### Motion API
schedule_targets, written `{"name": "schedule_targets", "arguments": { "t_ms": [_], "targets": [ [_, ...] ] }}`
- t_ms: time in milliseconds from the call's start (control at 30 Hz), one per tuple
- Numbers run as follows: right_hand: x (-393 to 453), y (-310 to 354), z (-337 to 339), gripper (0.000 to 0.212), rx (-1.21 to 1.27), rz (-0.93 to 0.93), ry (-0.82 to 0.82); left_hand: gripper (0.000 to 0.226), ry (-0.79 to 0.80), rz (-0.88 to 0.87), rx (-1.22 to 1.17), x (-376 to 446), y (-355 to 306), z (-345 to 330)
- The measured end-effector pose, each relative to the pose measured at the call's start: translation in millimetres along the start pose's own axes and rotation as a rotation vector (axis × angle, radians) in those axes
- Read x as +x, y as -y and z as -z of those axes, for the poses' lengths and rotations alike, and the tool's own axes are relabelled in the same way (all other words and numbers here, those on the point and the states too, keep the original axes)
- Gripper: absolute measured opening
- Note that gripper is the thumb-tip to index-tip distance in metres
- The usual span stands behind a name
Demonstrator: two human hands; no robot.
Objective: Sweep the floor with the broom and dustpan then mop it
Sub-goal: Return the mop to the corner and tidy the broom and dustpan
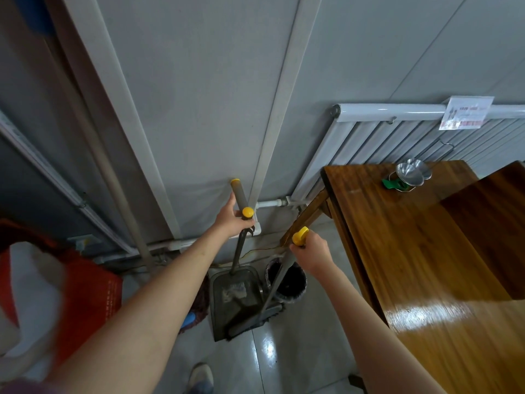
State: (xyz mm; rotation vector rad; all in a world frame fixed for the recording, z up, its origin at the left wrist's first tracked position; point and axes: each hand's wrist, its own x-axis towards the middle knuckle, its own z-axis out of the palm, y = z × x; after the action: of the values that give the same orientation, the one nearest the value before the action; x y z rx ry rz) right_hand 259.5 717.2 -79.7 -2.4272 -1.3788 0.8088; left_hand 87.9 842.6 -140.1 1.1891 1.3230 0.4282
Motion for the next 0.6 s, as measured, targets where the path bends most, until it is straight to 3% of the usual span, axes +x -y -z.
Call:
{"name": "schedule_targets", "arguments": {
  "t_ms": [600],
  "targets": [
    [8,-1,-2,0.019,0.015,0.011,0.007,0.112,-0.005,0.034,0.071,-10,-8,1]
  ]
}}
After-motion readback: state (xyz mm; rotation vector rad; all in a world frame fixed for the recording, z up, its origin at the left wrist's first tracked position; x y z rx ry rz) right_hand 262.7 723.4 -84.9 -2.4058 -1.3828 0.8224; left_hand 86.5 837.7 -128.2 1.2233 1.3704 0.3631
